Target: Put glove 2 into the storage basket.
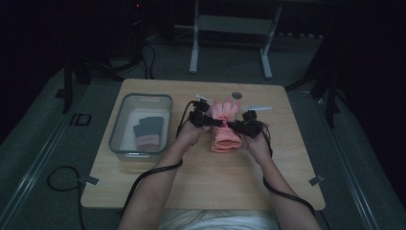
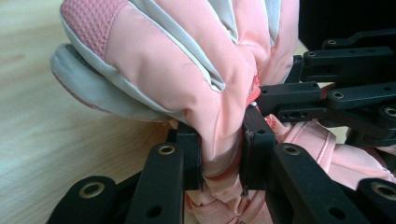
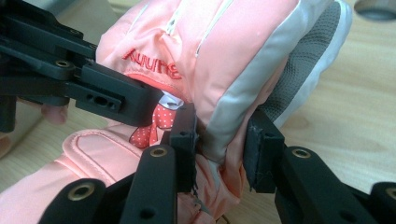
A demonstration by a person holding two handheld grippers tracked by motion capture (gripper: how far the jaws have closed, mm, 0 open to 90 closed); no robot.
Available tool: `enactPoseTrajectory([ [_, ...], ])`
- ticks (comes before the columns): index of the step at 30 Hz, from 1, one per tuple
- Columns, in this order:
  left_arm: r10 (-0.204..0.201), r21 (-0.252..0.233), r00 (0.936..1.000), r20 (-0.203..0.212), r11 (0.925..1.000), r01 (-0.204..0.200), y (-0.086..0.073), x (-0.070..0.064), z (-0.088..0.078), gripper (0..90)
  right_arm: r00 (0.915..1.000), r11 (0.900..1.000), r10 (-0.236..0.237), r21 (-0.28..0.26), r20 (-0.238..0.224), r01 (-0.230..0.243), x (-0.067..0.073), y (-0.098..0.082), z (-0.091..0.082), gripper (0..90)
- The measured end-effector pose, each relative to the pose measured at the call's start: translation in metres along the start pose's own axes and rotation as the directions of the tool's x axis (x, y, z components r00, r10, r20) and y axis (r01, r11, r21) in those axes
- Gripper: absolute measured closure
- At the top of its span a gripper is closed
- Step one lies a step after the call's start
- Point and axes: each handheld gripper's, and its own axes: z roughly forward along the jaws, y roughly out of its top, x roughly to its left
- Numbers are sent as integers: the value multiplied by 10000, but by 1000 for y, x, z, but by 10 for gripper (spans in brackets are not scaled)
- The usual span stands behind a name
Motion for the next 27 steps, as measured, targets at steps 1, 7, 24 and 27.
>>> enactPoseTrajectory([
  [1,6,-62,10000,30,10000,-6,2,-1,-4,738,10000,10000,-27,-78,-40,27,2,3,-3,684],
  [7,333,-275,9993,-167,9991,-337,12,-11,-29,738,9996,9988,-206,-457,-178,198,15,19,-15,685],
  [24,353,-835,9921,-1202,9955,-455,21,-8,-113,738,9930,9916,-1022,-862,-598,969,75,72,-12,685],
  [27,334,-846,9894,-1412,9954,-457,19,-7,-127,737,9906,9901,-1119,-938,-786,1044,86,77,-9,685],
])
